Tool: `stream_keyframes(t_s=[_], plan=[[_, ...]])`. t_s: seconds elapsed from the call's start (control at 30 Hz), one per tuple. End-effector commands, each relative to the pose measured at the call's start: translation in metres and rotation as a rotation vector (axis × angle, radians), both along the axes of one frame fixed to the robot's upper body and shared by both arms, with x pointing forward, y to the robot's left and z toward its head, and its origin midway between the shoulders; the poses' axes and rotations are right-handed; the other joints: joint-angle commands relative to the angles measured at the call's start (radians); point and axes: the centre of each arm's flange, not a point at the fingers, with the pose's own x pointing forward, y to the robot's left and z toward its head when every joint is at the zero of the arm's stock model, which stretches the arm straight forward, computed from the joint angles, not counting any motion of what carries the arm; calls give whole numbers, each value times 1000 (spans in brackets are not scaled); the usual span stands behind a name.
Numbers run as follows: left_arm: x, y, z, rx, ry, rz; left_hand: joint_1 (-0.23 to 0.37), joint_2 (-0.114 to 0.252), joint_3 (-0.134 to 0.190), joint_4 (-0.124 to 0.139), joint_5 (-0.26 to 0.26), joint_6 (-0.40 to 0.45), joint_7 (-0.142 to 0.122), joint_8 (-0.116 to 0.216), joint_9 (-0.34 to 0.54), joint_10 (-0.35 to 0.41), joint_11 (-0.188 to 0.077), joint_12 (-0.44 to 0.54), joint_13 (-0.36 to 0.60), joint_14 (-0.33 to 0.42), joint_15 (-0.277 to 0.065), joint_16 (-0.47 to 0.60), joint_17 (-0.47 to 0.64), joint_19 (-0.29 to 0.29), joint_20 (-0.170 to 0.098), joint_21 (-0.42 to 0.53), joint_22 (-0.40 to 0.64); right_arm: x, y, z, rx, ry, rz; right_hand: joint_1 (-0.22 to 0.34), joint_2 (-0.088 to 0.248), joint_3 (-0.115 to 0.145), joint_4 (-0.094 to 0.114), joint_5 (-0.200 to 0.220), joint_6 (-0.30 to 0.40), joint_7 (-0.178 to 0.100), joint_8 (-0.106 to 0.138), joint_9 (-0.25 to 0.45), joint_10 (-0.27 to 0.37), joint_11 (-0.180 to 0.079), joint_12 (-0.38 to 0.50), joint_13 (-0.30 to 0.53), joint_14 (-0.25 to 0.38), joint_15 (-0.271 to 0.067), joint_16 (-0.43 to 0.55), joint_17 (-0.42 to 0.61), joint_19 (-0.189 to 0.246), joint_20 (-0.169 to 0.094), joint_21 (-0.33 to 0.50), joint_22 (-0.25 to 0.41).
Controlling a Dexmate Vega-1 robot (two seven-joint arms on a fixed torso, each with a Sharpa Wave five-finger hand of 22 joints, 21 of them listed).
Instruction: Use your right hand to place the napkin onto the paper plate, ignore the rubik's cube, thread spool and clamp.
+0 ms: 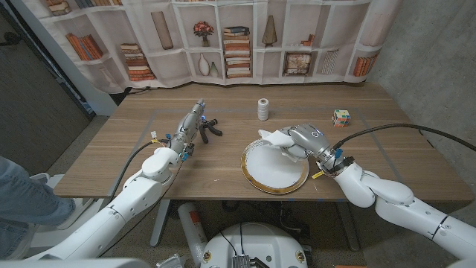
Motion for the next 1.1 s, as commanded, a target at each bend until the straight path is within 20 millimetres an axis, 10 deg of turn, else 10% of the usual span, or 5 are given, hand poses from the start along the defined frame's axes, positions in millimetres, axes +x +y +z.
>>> stream_keyframes(t_s=[0.03,1.1], plan=[[-1,-3,3,10,-2,-1,-2,10,-4,-1,-1,4,7,-3,3,1,-3,-1,3,-3,4,2,4,-22,-1,-1,3,5,4,-8,-12,9,-2,-3,5,-1,1,5,10,0,5,4,9,3,2,5,10,-107,0,3,-2,-94,9,1],[-8,-4,3,12,-5,7,1,12,-9,-1,-2,5,6,-3,3,0,-3,-1,3,-4,4,1,4,-22,-1,-1,3,12,14,-24,-58,-1,-18,-10,7,0,1,6,13,0,5,5,12,2,2,5,10,-108,-1,3,-6,-94,16,1]])
